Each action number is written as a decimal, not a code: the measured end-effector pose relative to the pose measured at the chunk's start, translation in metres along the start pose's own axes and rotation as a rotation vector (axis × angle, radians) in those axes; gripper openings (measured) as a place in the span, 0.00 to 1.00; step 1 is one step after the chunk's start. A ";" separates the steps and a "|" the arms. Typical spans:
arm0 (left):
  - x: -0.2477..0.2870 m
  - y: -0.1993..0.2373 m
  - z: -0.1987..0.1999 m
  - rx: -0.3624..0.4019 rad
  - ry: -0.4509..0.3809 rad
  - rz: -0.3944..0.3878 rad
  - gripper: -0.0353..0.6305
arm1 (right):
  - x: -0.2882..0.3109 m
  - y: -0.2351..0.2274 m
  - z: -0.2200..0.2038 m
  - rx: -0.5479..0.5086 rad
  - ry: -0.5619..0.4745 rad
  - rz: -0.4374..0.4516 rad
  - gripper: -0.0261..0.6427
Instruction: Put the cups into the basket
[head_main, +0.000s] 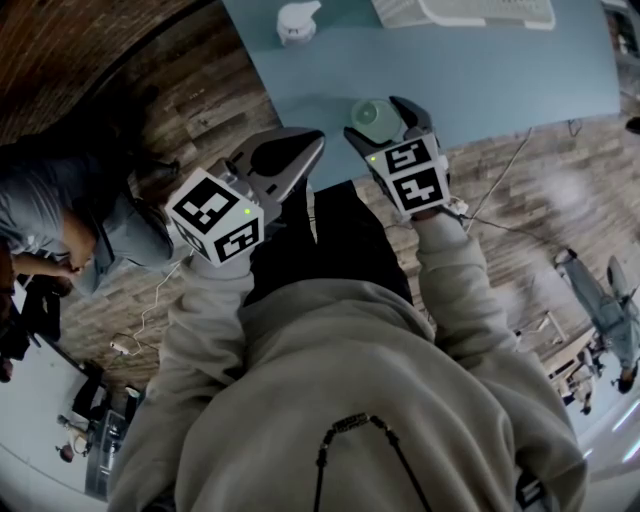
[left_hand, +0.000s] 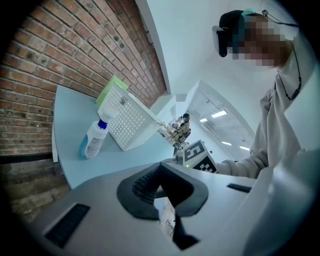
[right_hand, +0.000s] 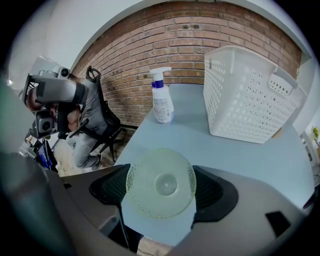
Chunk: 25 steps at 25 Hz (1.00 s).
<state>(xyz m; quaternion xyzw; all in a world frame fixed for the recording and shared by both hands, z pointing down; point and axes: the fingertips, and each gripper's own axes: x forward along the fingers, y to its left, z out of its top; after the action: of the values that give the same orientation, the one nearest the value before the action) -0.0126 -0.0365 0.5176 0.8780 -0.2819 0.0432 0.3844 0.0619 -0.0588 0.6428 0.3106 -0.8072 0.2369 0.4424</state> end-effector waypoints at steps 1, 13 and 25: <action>0.000 0.000 0.002 0.004 -0.002 0.000 0.05 | 0.000 0.000 0.001 -0.003 0.003 0.002 0.63; 0.002 -0.030 0.051 0.105 -0.023 -0.024 0.05 | -0.063 -0.006 0.049 -0.008 -0.066 -0.015 0.63; -0.010 -0.096 0.192 0.323 -0.151 -0.028 0.05 | -0.196 -0.008 0.154 -0.133 -0.252 -0.092 0.63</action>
<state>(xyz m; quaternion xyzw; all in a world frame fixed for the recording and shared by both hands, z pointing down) 0.0027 -0.1137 0.3171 0.9328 -0.2872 0.0166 0.2168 0.0619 -0.1084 0.3989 0.3445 -0.8552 0.1217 0.3676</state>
